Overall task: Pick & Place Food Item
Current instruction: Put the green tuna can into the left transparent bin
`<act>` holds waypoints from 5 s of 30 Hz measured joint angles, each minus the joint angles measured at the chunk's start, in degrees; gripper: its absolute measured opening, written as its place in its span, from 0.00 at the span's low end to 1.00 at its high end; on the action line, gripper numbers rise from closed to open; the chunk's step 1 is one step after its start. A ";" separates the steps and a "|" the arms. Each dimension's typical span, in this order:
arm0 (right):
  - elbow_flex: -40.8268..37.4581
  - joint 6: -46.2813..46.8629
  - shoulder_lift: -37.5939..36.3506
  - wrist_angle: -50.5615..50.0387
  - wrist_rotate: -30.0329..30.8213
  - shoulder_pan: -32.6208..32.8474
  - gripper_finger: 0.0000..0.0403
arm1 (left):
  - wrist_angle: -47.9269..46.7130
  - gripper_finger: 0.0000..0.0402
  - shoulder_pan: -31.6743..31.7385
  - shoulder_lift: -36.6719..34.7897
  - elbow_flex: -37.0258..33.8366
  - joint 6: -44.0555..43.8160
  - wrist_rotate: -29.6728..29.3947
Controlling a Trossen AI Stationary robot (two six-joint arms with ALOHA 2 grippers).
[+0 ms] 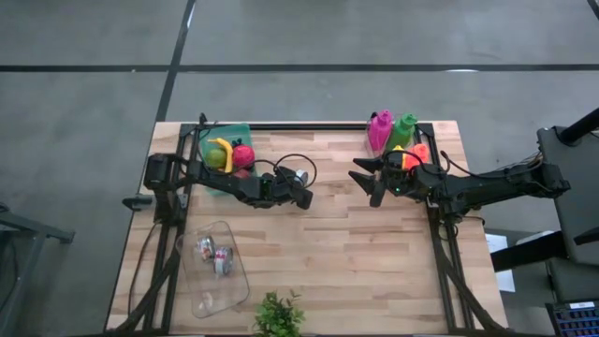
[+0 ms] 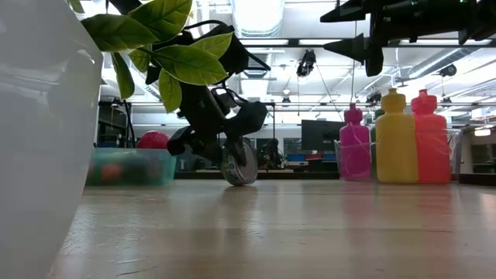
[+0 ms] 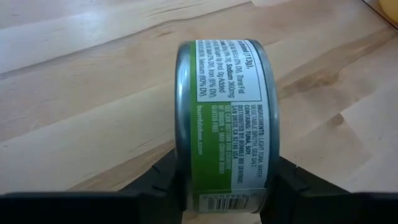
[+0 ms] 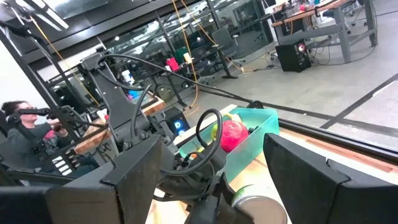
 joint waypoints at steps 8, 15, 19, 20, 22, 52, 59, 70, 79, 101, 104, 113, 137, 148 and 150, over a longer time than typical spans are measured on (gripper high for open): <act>0.00 0.02 0.01 0.00 0.00 0.02 0.69 | 0.04 0.38 0.00 0.00 0.00 1.09 0.37; -0.02 0.00 0.02 0.00 0.00 0.00 0.69 | 0.04 0.35 -0.02 0.00 0.00 1.14 0.37; 0.00 0.02 0.01 0.00 0.00 0.00 0.69 | 0.04 0.37 -0.02 0.02 0.00 1.29 0.39; 0.00 0.02 0.01 0.00 0.00 0.02 0.69 | 0.04 0.38 -0.02 0.00 0.00 1.29 0.42; -0.01 0.01 0.01 0.00 0.00 0.01 0.69 | 0.04 0.37 -0.02 0.01 0.00 1.29 0.42; -0.02 0.00 0.02 -1.33 0.00 -0.01 0.69 | -20.94 0.36 -2.89 -13.25 6.95 4.47 3.16; -0.02 0.00 -0.01 -1.25 0.02 0.01 0.69 | -29.76 0.35 -6.93 -23.92 7.27 2.75 3.00; -0.02 0.00 -0.01 -1.29 0.01 0.00 0.69 | -47.49 0.35 -14.14 -32.99 7.40 -14.13 3.24; -0.02 0.00 -0.01 -1.23 0.01 0.02 0.69 | -59.76 0.36 -19.82 -34.71 10.96 -31.59 12.21; -0.02 0.01 -0.01 -1.23 0.02 0.00 0.69 | -70.18 0.35 -36.69 -34.53 15.89 -82.90 39.89; -0.02 0.00 -0.01 -1.25 0.02 0.02 0.69 | -67.76 0.35 -38.85 -34.53 13.82 -87.18 39.93; -0.02 0.01 -0.01 -1.23 0.00 0.01 0.69 | -56.69 0.35 -41.83 -34.51 6.13 -94.15 43.06; -0.02 0.01 -0.01 -1.22 0.00 0.00 0.69 | -35.99 0.35 -43.98 -34.51 -14.25 -101.83 47.93; -0.02 0.00 -0.01 -1.23 0.01 -0.01 0.69 | -31.94 0.35 -43.98 -34.51 -17.86 -102.29 47.36; -0.02 0.00 -0.01 -1.22 0.00 -0.01 0.69 | -31.74 0.35 -43.98 -34.51 -18.14 -102.28 47.31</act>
